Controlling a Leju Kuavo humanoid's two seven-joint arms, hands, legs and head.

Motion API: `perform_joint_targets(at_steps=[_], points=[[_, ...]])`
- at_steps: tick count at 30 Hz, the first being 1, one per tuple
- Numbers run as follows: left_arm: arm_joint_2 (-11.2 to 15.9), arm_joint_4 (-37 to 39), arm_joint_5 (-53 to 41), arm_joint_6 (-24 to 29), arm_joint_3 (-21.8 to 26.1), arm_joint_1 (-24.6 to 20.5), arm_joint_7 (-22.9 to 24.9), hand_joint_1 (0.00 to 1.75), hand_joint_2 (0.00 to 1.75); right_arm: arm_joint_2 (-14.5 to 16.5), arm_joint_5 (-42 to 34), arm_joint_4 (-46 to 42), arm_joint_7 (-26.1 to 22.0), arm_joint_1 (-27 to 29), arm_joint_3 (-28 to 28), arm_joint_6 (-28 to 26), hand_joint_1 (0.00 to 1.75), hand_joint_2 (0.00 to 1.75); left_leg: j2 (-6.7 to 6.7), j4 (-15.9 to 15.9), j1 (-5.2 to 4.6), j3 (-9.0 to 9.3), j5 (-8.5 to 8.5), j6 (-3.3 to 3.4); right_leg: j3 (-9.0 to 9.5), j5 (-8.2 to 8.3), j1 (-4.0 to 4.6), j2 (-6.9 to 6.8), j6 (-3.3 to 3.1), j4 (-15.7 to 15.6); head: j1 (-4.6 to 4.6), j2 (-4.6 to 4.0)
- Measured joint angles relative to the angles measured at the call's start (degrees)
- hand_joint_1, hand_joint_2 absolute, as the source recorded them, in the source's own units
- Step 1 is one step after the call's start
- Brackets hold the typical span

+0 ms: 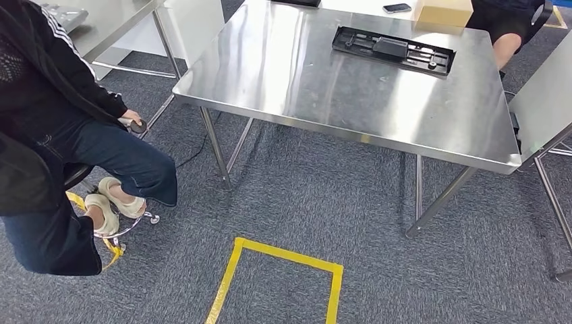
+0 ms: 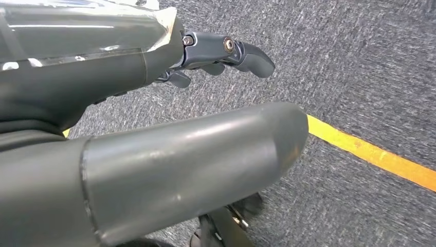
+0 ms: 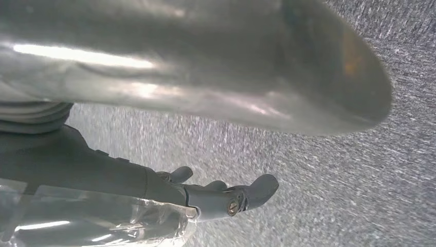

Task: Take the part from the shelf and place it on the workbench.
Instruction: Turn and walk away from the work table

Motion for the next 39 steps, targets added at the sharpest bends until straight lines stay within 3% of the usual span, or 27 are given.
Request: perform_joint_targets(at_steps=[2, 3, 5, 6, 7, 9, 10, 11, 12, 13, 14, 15, 17, 19, 21, 22, 23, 25, 26, 27, 28, 30, 32, 33, 36, 37, 39], points=[[-0.01, -0.01, -0.23, -0.25, -0.02, -0.20, -0.02, 0.00, 0.00, 0.03, -1.02, -0.07, -1.21, -0.10, -0.66, -0.08, 0.00, 0.00, -0.25, -6.00, -0.16, 3.70, -1.00, 0.31, -1.19, 0.48, 0.18, -0.03, 0.73, 1.00, 0.03, 0.00], [-0.01, -0.01, -0.31, -0.33, -0.03, -0.28, -0.01, 0.00, 0.00, 0.05, -1.37, -0.12, -1.73, -0.17, -0.97, -0.11, 0.00, 0.00, -0.36, -7.05, -0.39, 3.96, -1.50, 0.62, -1.62, 0.89, 0.23, -0.05, 1.20, 1.15, 0.08, 0.00], [-0.02, -0.01, -0.38, -0.35, -0.03, -0.33, 0.00, 0.00, 0.00, 0.06, -1.79, -0.22, -2.38, -0.21, -1.46, -0.15, 0.00, 0.00, -0.19, -7.55, -0.56, 2.93, -0.87, 1.67, -2.31, 1.55, 0.18, -0.05, 2.12, 1.26, 0.10, 0.00], [-0.01, -0.02, -0.37, -0.34, -0.02, -0.35, 0.01, 0.00, 0.00, 0.05, -1.92, -0.26, -2.56, -0.16, -1.67, -0.15, 0.00, 0.00, -0.05, -7.68, -0.55, 2.28, -0.25, 2.32, -2.81, 0.84, 0.13, 0.00, 2.20, 1.91, 0.19, 0.00], [0.02, -0.03, -0.36, -0.34, -0.02, -0.37, 0.02, 0.00, 0.00, 0.04, -2.03, -0.28, -2.73, -0.10, -1.88, -0.15, 0.00, 0.00, 0.12, -7.85, -0.49, 1.55, 0.43, 2.88, -3.52, -0.82, 0.13, 0.06, 2.01, 3.46, 0.31, 0.00], [0.08, -0.06, -0.28, -0.30, 0.00, -0.40, 0.03, 0.00, 0.00, 0.05, -2.25, -0.31, -3.29, -0.11, -2.36, -0.14, 0.00, 0.00, 0.33, -7.88, -0.57, -0.05, 1.76, 3.45, -5.31, -6.10, 0.07, 0.20, 1.25, 9.55, 0.58, 0.00], [0.09, -0.07, -0.17, -0.26, 0.01, -0.40, 0.03, 0.00, 0.00, 0.05, -2.33, -0.34, -3.60, -0.16, -2.53, -0.13, 0.00, 0.00, 0.44, -7.85, -0.64, -0.90, 2.47, 3.50, -5.95, -8.09, 0.06, 0.24, 1.17, 13.08, 0.62, 0.00], [0.08, -0.08, -0.04, -0.19, 0.01, -0.40, 0.04, 0.00, 0.00, 0.03, -2.42, -0.38, -3.91, -0.20, -2.69, -0.09, 0.00, 0.00, 0.54, -7.81, -0.70, -1.78, 3.23, 3.47, -6.03, -8.92, 0.05, 0.26, 1.48, 15.84, 0.63, 0.00], [0.06, -0.08, 0.09, -0.07, 0.02, -0.40, 0.04, 0.00, 0.00, -0.04, -2.57, -0.43, -4.16, -0.23, -2.83, -0.03, 0.00, 0.00, 0.63, -7.75, -0.73, -2.68, 4.00, 3.39, -5.33, -8.41, 0.03, 0.27, 2.12, 17.01, 0.63, 0.00], [0.03, -0.08, 0.21, 0.07, 0.03, -0.40, 0.05, 0.00, 0.00, -0.14, -2.75, -0.49, -4.37, -0.25, -2.99, 0.03, 0.00, 0.00, 0.68, -7.67, -0.72, -3.56, 4.74, 3.26, -3.71, -6.98, -0.01, 0.27, 2.91, 16.25, 0.62, 0.00], [-0.01, -0.08, 0.26, 0.20, 0.05, -0.40, 0.05, 0.00, 0.00, -0.23, -2.95, -0.53, -4.54, -0.29, -3.18, 0.09, 0.00, 0.00, 0.71, -7.58, -0.71, -4.39, 5.45, 3.08, -1.11, -5.41, -0.08, 0.28, 3.54, 13.41, 0.63, 0.00], [-0.03, -0.10, 0.29, 0.31, 0.08, -0.40, 0.05, 0.00, 0.00, -0.31, -3.10, -0.56, -4.68, -0.37, -3.37, 0.13, 0.00, 0.00, 0.70, -7.47, -0.75, -5.09, 6.11, 2.82, 2.19, -4.81, -0.11, 0.30, 3.73, 8.92, 0.63, 0.00], [-0.08, -0.16, 0.32, 0.40, 0.14, -0.42, 0.05, 0.00, 0.00, -0.43, -3.21, -0.65, -4.82, -0.59, -3.68, 0.17, 0.00, 0.00, 0.74, -7.42, -0.88, -5.82, 7.35, 2.15, 7.74, -5.85, 0.22, 0.43, 2.94, 0.13, 0.57, 0.00], [-0.10, -0.21, 0.33, 0.47, 0.19, -0.42, 0.05, 0.00, 0.00, -0.49, -3.20, -0.73, -4.89, -0.71, -3.84, 0.20, 0.00, 0.00, 0.84, -7.69, -0.89, -6.00, 8.58, 1.45, 9.02, -6.77, 0.67, 0.54, 1.76, -2.94, 0.52, 0.00], [-0.06, -0.25, 0.47, 0.60, 0.29, -0.33, 0.06, 0.00, 0.00, -0.48, -3.20, -0.76, -4.93, -0.68, -3.97, 0.20, 0.00, 0.00, 0.71, -7.46, -0.63, -6.56, 8.34, 0.77, 7.88, -5.78, 0.24, 0.39, 0.54, -2.72, 0.53, 0.00], [-0.06, -0.27, 0.63, 0.68, 0.36, -0.25, 0.07, 0.00, 0.00, -0.50, -3.19, -0.78, -4.94, -0.65, -4.05, 0.20, 0.00, 0.00, 0.60, -6.25, -0.52, -7.08, 6.48, 0.48, 7.20, -5.10, 0.04, 0.28, -0.12, -2.73, 0.44, 0.00], [-0.07, -0.29, 0.80, 0.78, 0.42, -0.19, 0.08, 0.00, 0.00, -0.50, -3.16, -0.80, -4.94, -0.63, -4.13, 0.20, 0.00, 0.00, 0.48, -3.95, -0.42, -7.77, 3.55, 0.25, 6.47, -4.38, -0.13, 0.17, -0.64, -2.73, 0.32, 0.00], [-0.13, -0.30, 1.17, 1.07, 0.54, -0.12, 0.09, 0.00, 0.00, -0.51, -2.94, -0.82, -4.99, -0.60, -4.20, 0.23, 0.00, 0.00, 0.38, 3.18, -0.41, -9.02, -2.56, -0.15, 4.89, -3.09, 0.12, -0.02, -1.11, -2.59, 0.10, 0.00], [-0.14, -0.31, 1.29, 1.25, 0.66, -0.11, 0.10, 0.00, 0.00, -0.50, -2.82, -0.82, -5.02, -0.61, -4.20, 0.27, 0.00, 0.00, 0.35, 6.43, -0.41, -9.25, -3.82, -0.30, 4.08, -2.50, 0.21, -0.10, -1.11, -2.39, 0.06, 0.00], [-0.15, -0.33, 1.41, 1.42, 0.82, -0.12, 0.11, 0.00, 0.00, -0.51, -2.72, -0.82, -5.06, -0.63, -4.21, 0.32, 0.00, 0.00, 0.35, 8.34, -0.40, -8.84, -3.62, -0.36, 3.22, -1.99, 0.27, -0.17, -1.03, -2.06, 0.04, 0.00], [-0.15, -0.37, 1.46, 1.56, 0.97, -0.13, 0.11, 0.00, 0.00, -0.53, -2.68, -0.82, -5.11, -0.65, -4.21, 0.35, 0.00, 0.00, 0.35, 8.41, -0.38, -7.60, -2.37, -0.35, 2.33, -1.53, 0.29, -0.21, -0.89, -1.60, 0.03, 0.00], [-0.18, -0.54, 1.54, 1.69, 1.18, -0.16, 0.13, 0.00, 0.00, -0.54, -2.64, -0.83, -5.27, -0.74, -4.23, 0.41, 0.00, 0.00, 0.29, 3.13, -0.33, -2.52, -0.03, -0.10, 0.63, -0.90, 0.25, -0.20, -0.46, -0.47, -0.01, 0.00], [-0.21, -0.75, 1.56, 1.75, 1.29, -0.30, 0.14, 0.00, 0.00, -0.52, -2.56, -0.83, -5.45, -0.87, -4.25, 0.42, 0.00, 0.00, 0.10, -4.11, -0.49, 2.63, -0.46, 0.36, -0.64, -0.41, 0.49, -0.24, 0.18, 0.62, 0.01, 0.00], [-0.24, -0.83, 1.55, 1.77, 1.33, -0.39, 0.13, 0.00, 0.00, -0.52, -2.49, -0.84, -5.52, -0.97, -4.25, 0.42, 0.00, 0.00, 0.00, -6.32, -0.66, 3.90, -1.12, 0.59, -1.08, -0.05, 0.58, -0.30, 0.60, 0.94, -0.01, 0.00], [-0.31, -0.96, 1.52, 1.78, 1.43, -0.48, 0.14, 0.00, 0.00, -0.58, -2.27, -0.84, -5.69, -1.24, -4.27, 0.42, 0.00, 0.00, 0.17, -7.82, -0.78, 3.11, -0.74, 1.85, -2.23, 0.57, 0.66, -0.31, 1.70, 1.52, 0.00, 0.00], [-0.32, -1.03, 1.53, 1.78, 1.46, -0.48, 0.14, 0.00, 0.00, -0.59, -2.15, -0.84, -5.71, -1.23, -4.28, 0.41, 0.00, 0.00, 0.30, -8.01, -0.68, 2.40, -0.11, 2.52, -2.89, -0.54, 0.66, -0.19, 1.70, 2.57, 0.13, 0.00], [-0.32, -1.19, 1.54, 1.74, 1.51, -0.48, 0.15, 0.00, 0.00, -0.58, -1.91, -0.82, -5.68, -1.20, -4.28, 0.38, 0.00, 0.00, 0.53, -8.16, -0.66, 0.72, 1.36, 3.44, -4.91, -5.15, 0.51, 0.10, 1.29, 7.95, 0.37, 0.00]])
